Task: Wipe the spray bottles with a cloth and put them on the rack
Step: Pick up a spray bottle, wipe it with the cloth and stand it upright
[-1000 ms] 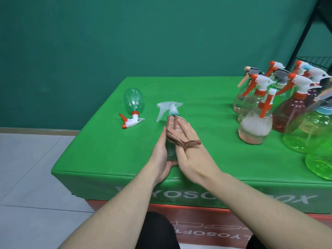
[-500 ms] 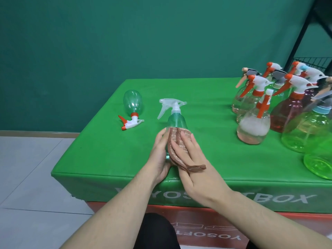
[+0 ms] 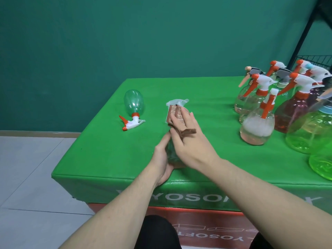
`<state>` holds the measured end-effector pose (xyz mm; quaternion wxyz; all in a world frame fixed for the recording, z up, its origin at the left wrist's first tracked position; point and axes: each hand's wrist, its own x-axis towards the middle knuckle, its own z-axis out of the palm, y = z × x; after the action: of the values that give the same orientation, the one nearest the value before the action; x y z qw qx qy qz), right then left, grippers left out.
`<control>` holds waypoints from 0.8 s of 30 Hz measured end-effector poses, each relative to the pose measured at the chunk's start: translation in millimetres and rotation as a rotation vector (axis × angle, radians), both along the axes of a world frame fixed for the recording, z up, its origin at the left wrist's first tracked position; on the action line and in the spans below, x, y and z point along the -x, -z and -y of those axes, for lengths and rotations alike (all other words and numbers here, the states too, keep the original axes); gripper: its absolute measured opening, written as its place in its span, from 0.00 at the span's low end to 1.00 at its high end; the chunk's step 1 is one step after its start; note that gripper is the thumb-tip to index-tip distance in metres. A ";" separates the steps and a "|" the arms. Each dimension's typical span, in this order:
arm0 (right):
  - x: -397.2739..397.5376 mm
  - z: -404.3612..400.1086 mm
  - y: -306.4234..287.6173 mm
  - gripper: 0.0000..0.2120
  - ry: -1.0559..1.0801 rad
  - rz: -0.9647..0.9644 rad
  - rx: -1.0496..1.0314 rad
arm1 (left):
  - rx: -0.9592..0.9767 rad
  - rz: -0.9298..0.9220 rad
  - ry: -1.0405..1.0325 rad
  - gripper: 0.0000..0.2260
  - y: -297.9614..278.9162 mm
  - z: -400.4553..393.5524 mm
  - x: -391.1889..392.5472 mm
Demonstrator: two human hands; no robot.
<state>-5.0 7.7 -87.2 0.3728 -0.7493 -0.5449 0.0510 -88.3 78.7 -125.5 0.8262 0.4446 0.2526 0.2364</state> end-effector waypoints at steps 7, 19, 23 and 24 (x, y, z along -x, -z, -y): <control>-12.5 -28.2 -5.9 0.29 0.055 -0.266 -0.003 | 0.029 0.003 -0.016 0.18 -2.5 0.9 2.5; 12.7 24.5 30.2 0.26 -0.091 -0.002 -0.118 | -0.018 -0.028 -0.115 0.19 1.2 1.6 0.1; 18.6 46.7 43.2 0.28 -0.107 0.018 -0.110 | -0.033 0.014 -0.151 0.16 -0.7 3.8 -1.2; 20.0 51.7 44.3 0.28 -0.114 0.027 -0.103 | -0.029 0.024 -0.163 0.15 -1.1 4.3 -1.6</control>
<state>-25.0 -44.0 -131.5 0.4001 -0.6975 -0.5935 0.0338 -86.7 74.4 -124.4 0.8006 0.4318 0.2745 0.3117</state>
